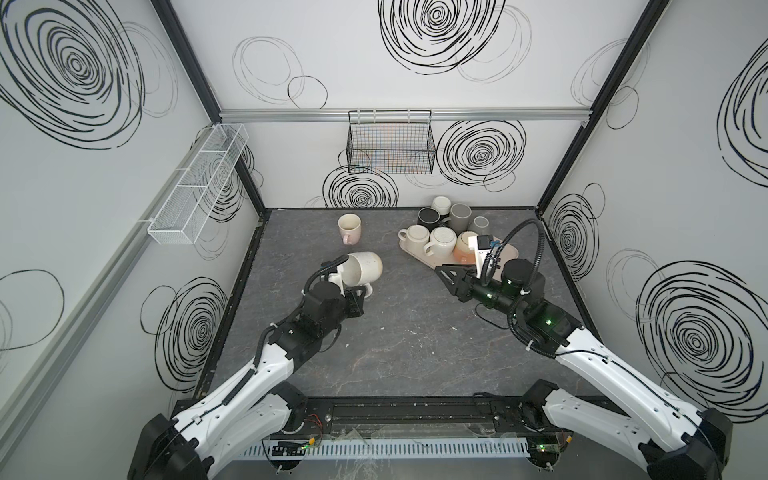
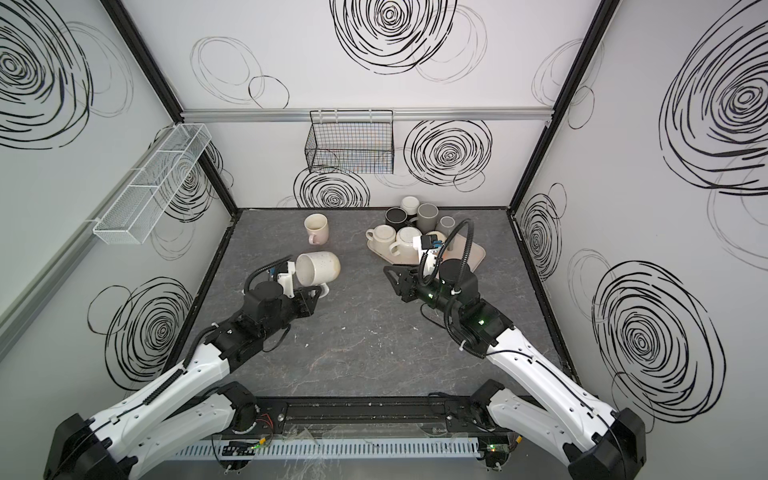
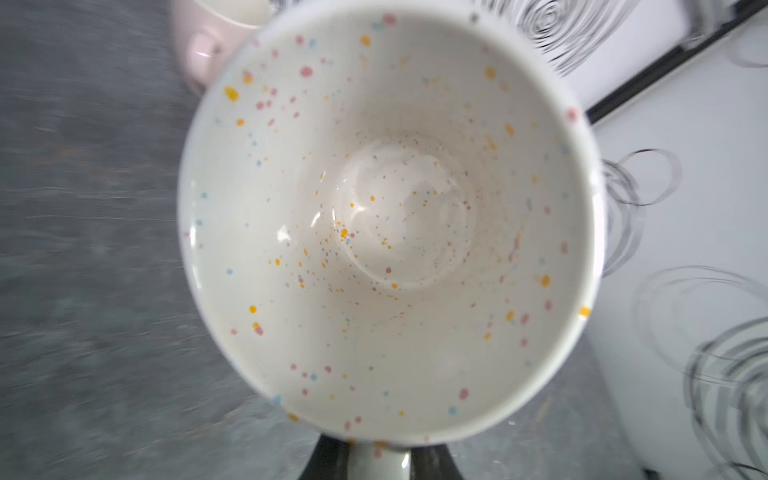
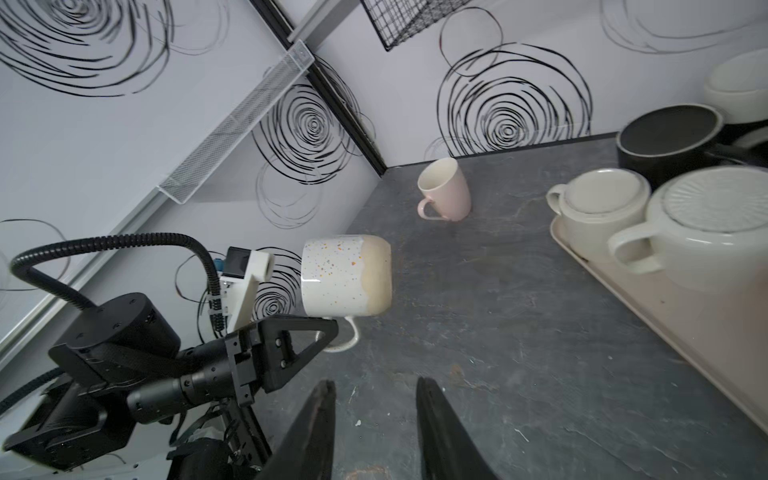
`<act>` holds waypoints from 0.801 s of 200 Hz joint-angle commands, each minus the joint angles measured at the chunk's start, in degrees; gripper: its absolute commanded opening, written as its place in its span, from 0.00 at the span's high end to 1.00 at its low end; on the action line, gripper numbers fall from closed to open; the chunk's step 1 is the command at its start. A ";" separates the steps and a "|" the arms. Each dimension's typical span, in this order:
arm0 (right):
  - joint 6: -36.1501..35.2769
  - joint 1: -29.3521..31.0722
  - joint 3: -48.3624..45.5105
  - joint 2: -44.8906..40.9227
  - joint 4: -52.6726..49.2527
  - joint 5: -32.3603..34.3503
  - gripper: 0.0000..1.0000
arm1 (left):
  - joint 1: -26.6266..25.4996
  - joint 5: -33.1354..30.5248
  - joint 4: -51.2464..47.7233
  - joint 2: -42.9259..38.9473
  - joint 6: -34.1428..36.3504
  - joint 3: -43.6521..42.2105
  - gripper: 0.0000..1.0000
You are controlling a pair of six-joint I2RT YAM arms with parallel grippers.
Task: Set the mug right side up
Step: 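Carry the speckled cream mug upright with the left gripper beside the pink mug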
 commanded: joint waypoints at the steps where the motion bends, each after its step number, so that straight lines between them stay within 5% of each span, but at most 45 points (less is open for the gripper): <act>1: -0.74 0.24 1.10 -0.91 -10.84 9.83 0.63 | 2.88 -4.50 -7.90 -0.74 9.40 7.43 1.00; 57: -1.91 0.33 4.26 3.13 -19.13 12.55 0.63 | 6.12 -8.44 -20.36 8.60 20.81 16.05 1.00; 160: -2.17 0.50 4.28 3.94 -23.04 15.27 0.62 | 6.91 -12.19 -17.03 32.38 26.62 27.78 1.00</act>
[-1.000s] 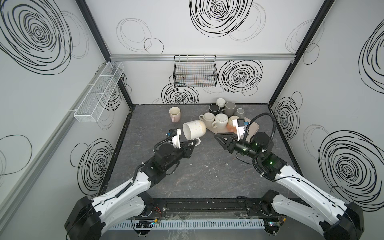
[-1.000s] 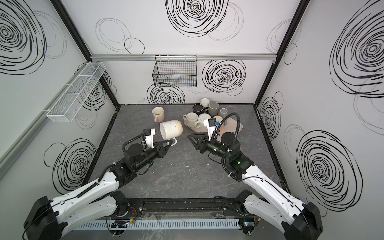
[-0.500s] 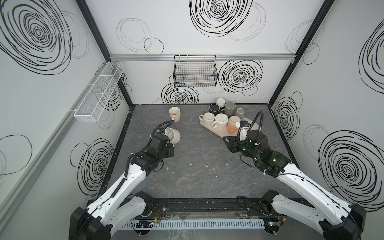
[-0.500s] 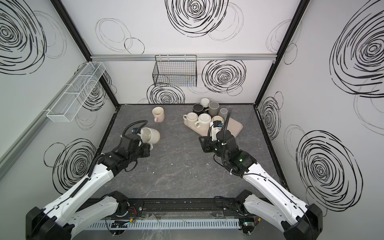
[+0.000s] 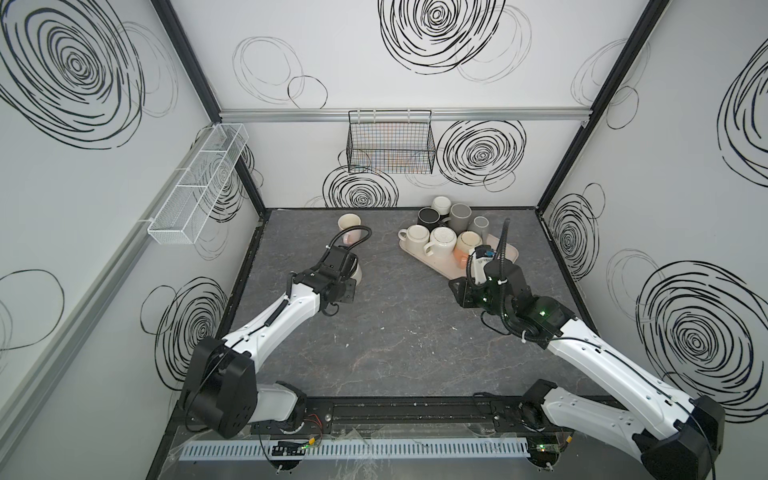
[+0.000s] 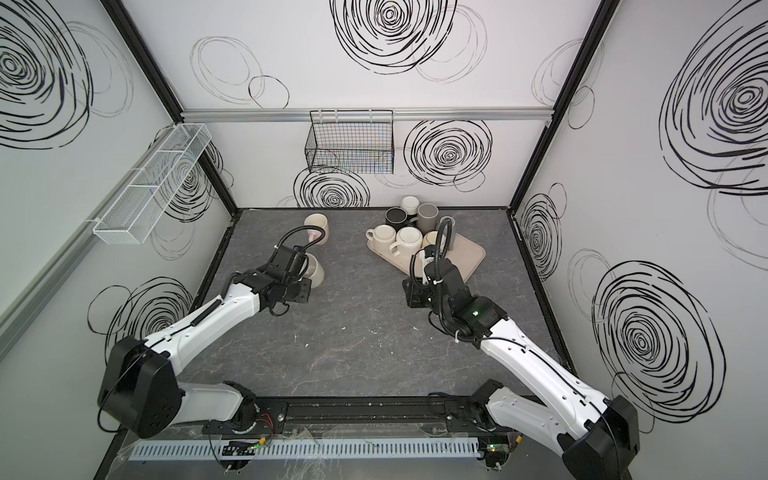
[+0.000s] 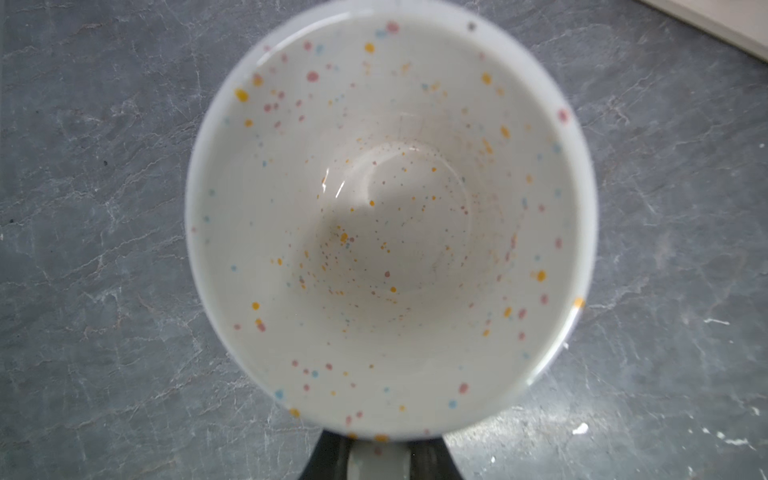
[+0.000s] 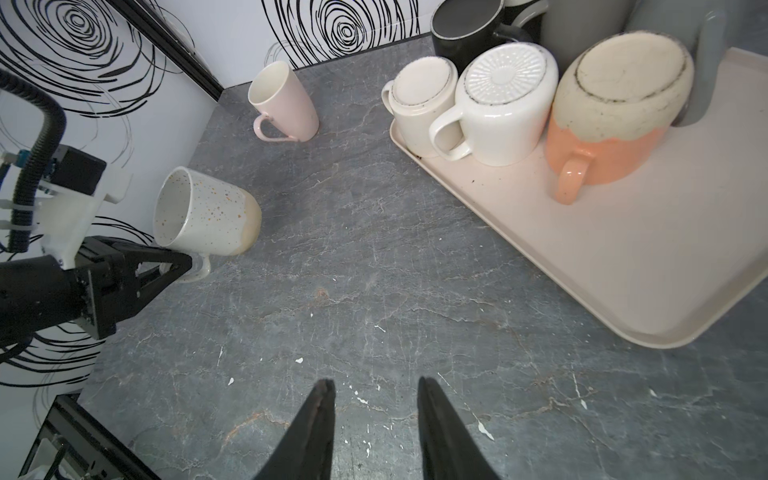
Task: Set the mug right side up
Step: 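Carry the speckled cream mug upright with the left gripper beside the pink mug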
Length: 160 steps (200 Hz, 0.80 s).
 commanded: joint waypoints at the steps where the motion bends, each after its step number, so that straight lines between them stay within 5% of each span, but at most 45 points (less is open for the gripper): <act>1: -0.56 0.26 1.28 -0.19 -2.20 1.83 0.62 | 0.72 -1.77 7.44 3.68 1.52 4.78 1.00; 160: -0.72 -0.13 0.52 -1.31 -3.15 5.87 0.61 | 4.93 -0.63 6.82 24.44 4.95 22.99 1.00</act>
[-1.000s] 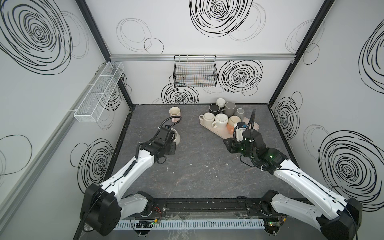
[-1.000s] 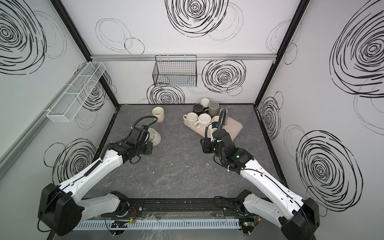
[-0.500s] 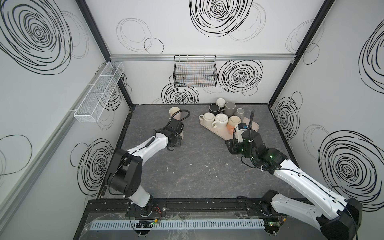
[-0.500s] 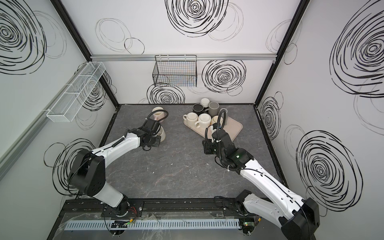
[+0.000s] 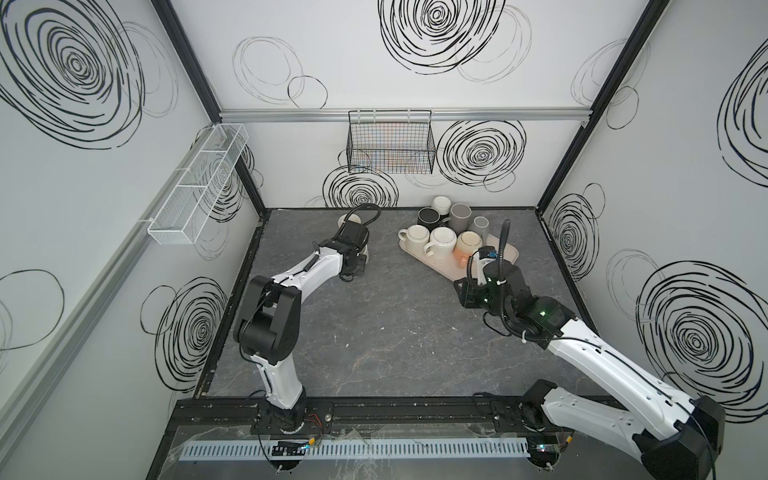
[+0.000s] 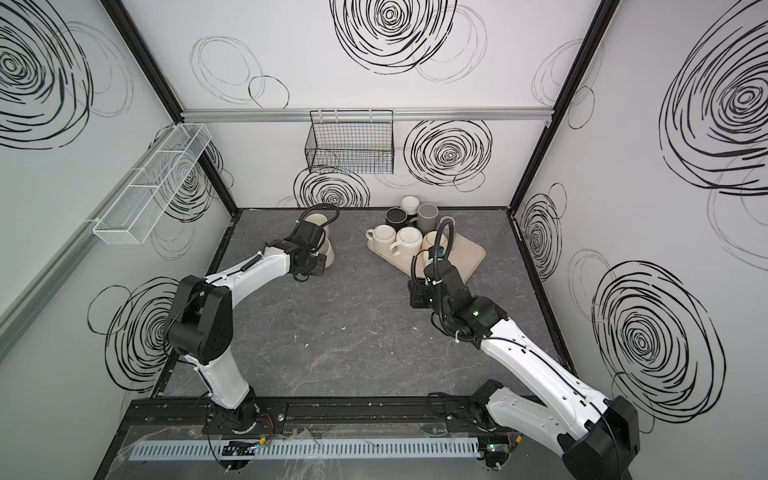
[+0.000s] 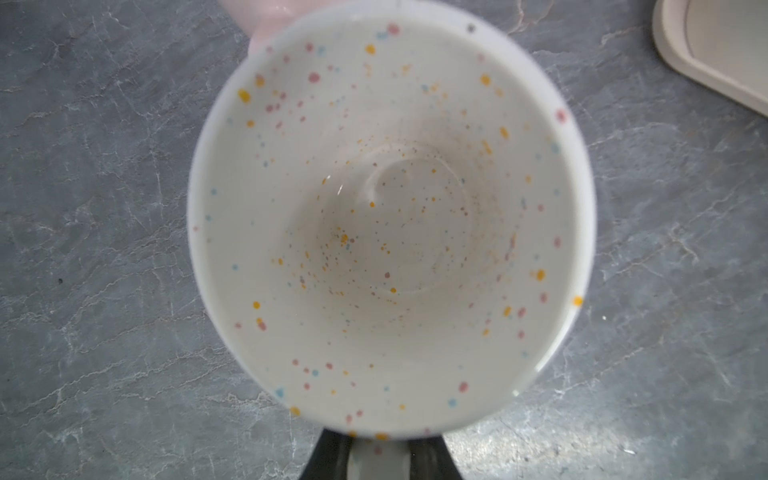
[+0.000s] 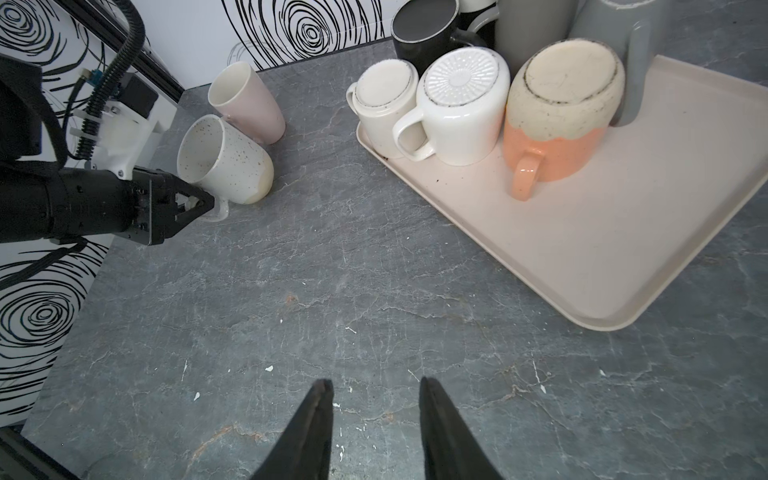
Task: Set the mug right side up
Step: 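Carry the speckled cream mug upright with the left gripper beside the pink mug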
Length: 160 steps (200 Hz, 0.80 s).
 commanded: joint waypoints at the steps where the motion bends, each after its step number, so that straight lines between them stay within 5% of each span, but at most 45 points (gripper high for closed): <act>1: -0.64 -0.11 0.52 -1.18 -1.03 1.46 0.61 | 1.35 -1.07 3.93 0.76 1.11 3.89 1.00; 40: -0.63 -0.40 0.14 -1.36 -1.39 1.55 0.60 | 1.85 -3.33 3.30 1.76 1.45 3.60 1.00; 80: -0.64 -0.49 -0.12 -1.44 -1.40 1.46 0.60 | 2.60 -3.70 3.71 2.30 1.12 2.74 0.90; 120: -0.63 -0.78 -0.21 -1.39 -1.86 1.92 0.59 | 2.61 -3.34 4.28 1.53 0.25 1.73 0.62; 160: -0.95 -1.11 1.43 0.09 -4.84 3.33 0.58 | 2.74 -2.61 4.40 -0.52 -0.71 0.76 0.55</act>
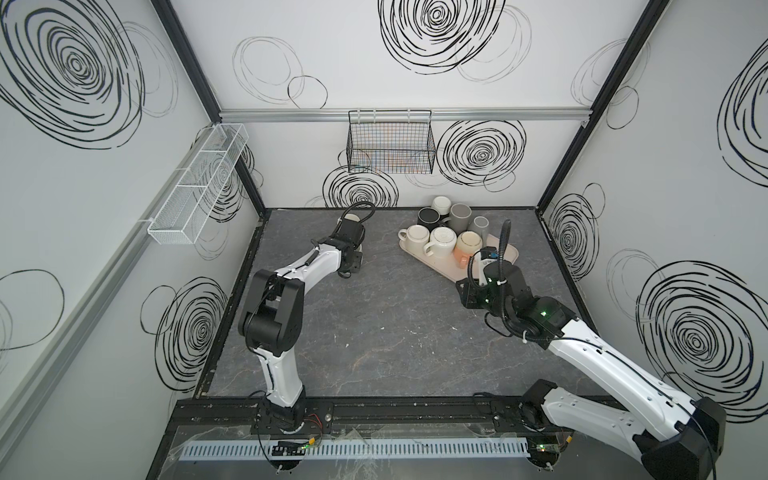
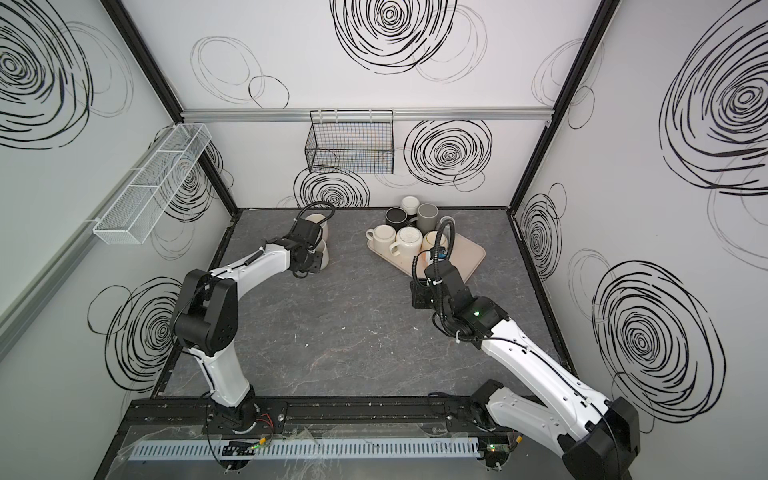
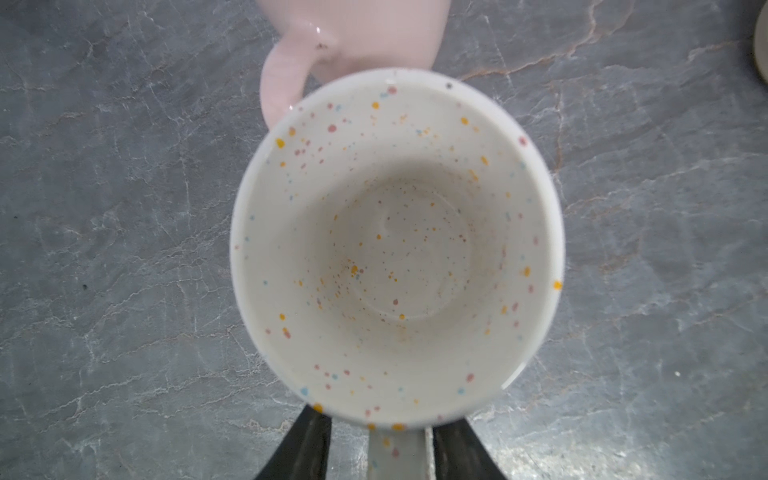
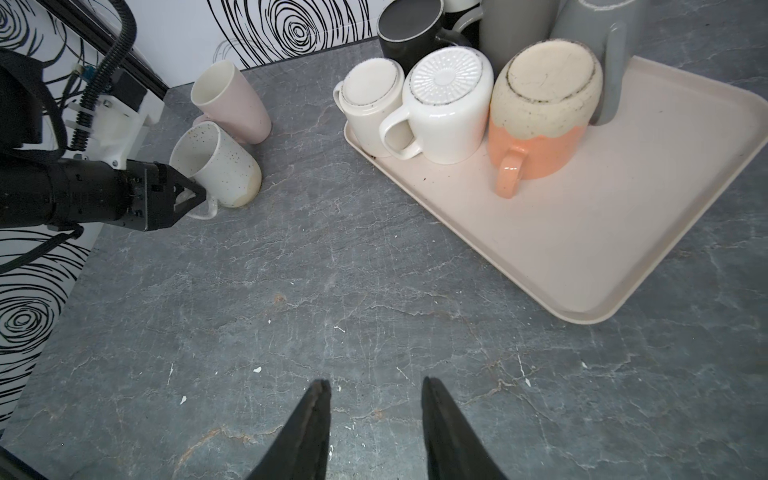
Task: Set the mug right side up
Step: 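Carry the speckled cream mug upright with the left gripper beside the pink mug, then open the left gripper and withdraw while the right gripper reaches the orange mug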
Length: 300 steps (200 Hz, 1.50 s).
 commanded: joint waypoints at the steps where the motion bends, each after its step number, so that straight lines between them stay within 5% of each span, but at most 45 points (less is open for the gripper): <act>1: -0.84 -0.44 1.51 0.35 -3.37 1.96 0.57 | 0.67 -0.44 2.53 -3.47 -0.84 -0.30 0.55; 105: -6.79 -14.23 7.82 3.57 -8.44 -1.54 0.53 | -2.43 -2.09 -1.31 -23.26 -2.16 -4.09 0.50; 184: -8.52 -15.05 14.77 15.54 -8.75 1.71 0.43 | -24.55 -7.20 7.32 -37.58 -18.28 -24.49 0.50; 253: -5.21 -15.19 13.44 22.65 -1.82 0.91 0.42 | -42.16 -10.87 10.39 -31.68 -26.83 -27.06 0.50; 300: -4.14 -15.88 16.51 32.23 0.62 3.84 0.42 | -44.44 -9.26 21.77 -27.76 -28.31 -29.71 0.50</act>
